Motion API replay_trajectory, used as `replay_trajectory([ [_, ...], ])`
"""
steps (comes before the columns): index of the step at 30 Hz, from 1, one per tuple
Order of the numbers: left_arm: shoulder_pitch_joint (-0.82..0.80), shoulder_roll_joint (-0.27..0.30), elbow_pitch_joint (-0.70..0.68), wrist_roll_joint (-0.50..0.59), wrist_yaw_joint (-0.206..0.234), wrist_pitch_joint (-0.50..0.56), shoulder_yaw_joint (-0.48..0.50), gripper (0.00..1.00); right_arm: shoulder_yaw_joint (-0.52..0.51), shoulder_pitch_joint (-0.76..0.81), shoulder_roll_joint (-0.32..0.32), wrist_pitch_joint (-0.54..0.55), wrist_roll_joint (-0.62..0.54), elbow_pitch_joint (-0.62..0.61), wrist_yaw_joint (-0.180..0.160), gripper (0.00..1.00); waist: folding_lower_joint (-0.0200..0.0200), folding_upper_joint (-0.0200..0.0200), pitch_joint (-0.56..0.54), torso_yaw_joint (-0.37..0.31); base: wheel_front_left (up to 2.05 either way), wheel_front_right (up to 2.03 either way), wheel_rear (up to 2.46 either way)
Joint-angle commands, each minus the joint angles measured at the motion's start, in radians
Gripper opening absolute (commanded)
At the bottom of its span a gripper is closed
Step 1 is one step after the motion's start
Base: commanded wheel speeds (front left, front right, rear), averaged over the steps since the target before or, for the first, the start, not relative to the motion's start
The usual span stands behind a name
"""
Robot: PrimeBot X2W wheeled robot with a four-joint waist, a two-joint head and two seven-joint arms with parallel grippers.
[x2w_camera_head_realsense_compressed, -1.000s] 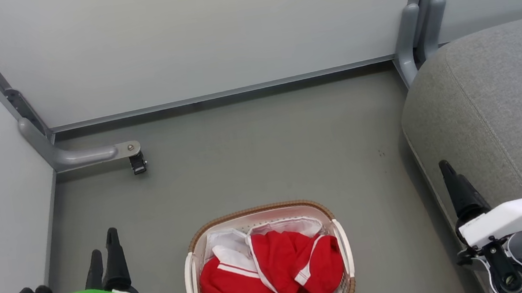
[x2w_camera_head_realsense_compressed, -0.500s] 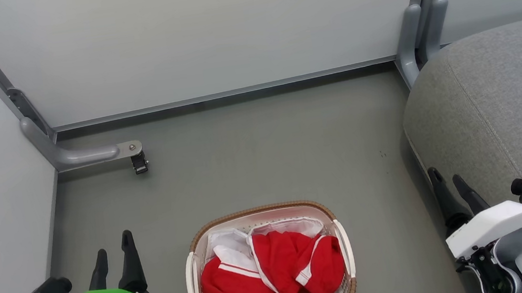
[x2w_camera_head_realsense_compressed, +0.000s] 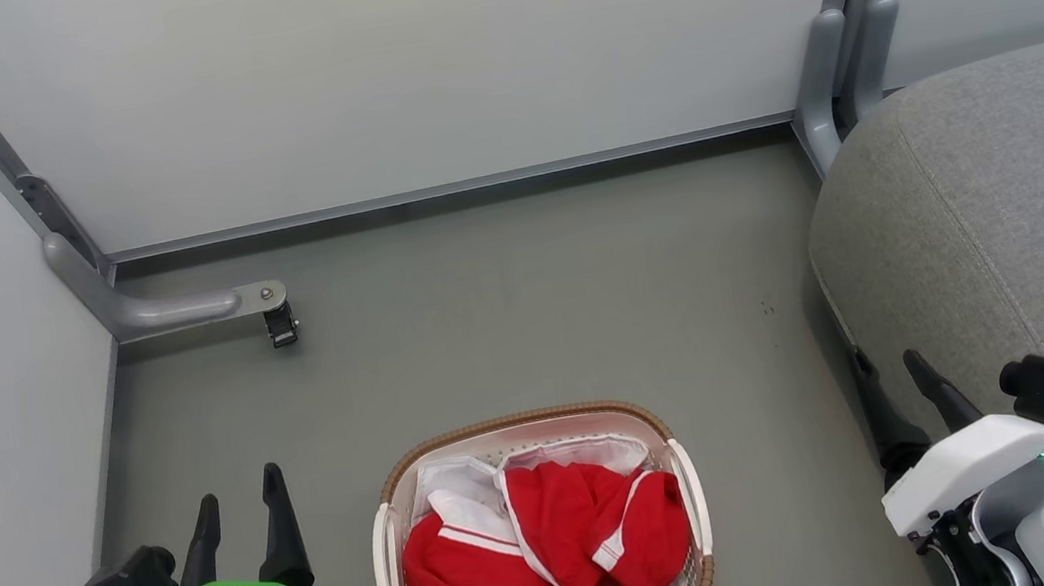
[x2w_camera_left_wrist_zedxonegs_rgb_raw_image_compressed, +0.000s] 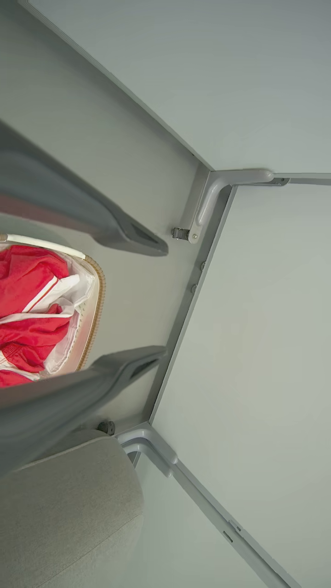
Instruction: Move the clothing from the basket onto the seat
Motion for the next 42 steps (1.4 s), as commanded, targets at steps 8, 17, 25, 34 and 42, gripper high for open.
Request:
replay_trajectory([
  [8, 0.007, 0.019, -0.019, 0.107, 0.012, -0.028, -0.024, 1.00, 0.002, -0.010, -0.009, -0.029, -0.115, -0.024, 0.000, 1.00, 0.0000, 0.0000, 0.003, 0.000, 0.00, 0.00, 0.00],
  [17, 0.025, 0.017, -0.066, 0.194, 0.035, -0.051, -0.030, 1.00, -0.012, 0.002, -0.001, -0.052, -0.209, -0.044, 0.000, 1.00, 0.0000, 0.0000, 0.006, 0.003, 0.00, 0.00, 0.00],
  [25, 0.037, 0.009, -0.082, 0.259, 0.047, -0.069, -0.024, 1.00, -0.040, 0.015, 0.019, -0.070, -0.284, -0.072, 0.000, 1.00, 0.0000, 0.0000, 0.006, 0.005, 0.00, 0.00, 0.00],
  [34, 0.052, -0.002, -0.087, 0.333, 0.047, -0.087, -0.013, 1.00, -0.059, 0.037, 0.033, -0.089, -0.360, -0.073, 0.000, 1.00, 0.0000, 0.0000, 0.003, 0.006, 0.00, 0.00, 0.00],
  [42, 0.067, -0.018, -0.092, 0.384, 0.035, -0.104, 0.013, 1.00, -0.060, 0.028, 0.033, -0.105, -0.412, -0.064, 0.000, 1.00, 0.0000, 0.0000, 0.000, 0.009, 0.00, 0.00, 0.00],
])
